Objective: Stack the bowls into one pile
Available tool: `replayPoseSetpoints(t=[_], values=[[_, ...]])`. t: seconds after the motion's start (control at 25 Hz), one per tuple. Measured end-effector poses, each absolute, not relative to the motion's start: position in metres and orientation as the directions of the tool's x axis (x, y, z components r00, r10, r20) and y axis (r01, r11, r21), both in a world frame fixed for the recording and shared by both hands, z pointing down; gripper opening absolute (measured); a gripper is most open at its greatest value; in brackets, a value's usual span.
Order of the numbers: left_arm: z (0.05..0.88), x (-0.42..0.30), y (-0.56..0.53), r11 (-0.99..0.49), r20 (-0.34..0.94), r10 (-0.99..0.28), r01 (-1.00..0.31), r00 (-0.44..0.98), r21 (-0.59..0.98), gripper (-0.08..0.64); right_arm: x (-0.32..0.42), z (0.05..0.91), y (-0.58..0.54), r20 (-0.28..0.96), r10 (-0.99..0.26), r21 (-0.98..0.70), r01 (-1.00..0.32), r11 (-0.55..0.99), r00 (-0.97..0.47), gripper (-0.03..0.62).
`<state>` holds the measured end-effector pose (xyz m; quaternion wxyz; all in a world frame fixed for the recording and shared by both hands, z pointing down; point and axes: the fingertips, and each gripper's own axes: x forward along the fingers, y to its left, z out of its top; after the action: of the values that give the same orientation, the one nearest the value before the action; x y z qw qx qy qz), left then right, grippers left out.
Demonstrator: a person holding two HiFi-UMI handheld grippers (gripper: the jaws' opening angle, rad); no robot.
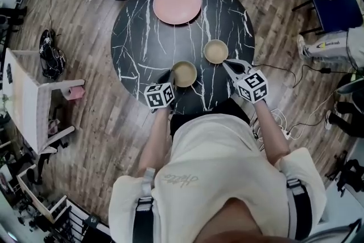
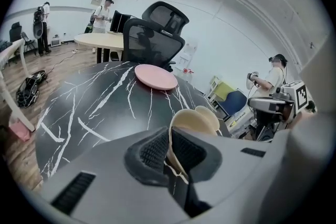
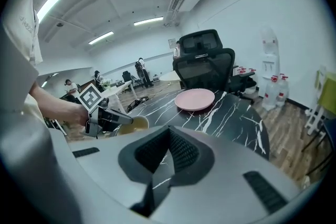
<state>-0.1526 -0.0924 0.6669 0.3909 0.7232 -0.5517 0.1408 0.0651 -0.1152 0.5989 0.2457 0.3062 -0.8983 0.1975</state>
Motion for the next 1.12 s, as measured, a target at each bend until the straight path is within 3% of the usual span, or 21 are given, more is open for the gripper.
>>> replayPoseSetpoints(t=[0.44,1.12], values=[[0.644,-0.093,-0.126,-0.108,0.619,-0.693,-0.902,0.37,0.418,0.034,0.11,0.602,-0.153,0.514,-0.463,-0.258,-0.645,0.719,-0.722,0.008],[0.651,-0.036,-0.173,-0.097,0.632,-0.69,-0.91,0.353,0.403,0.034,0.156,0.642,-0.181,0.531,-0.376,-0.317,-0.589,0.744,-0.76,0.008]])
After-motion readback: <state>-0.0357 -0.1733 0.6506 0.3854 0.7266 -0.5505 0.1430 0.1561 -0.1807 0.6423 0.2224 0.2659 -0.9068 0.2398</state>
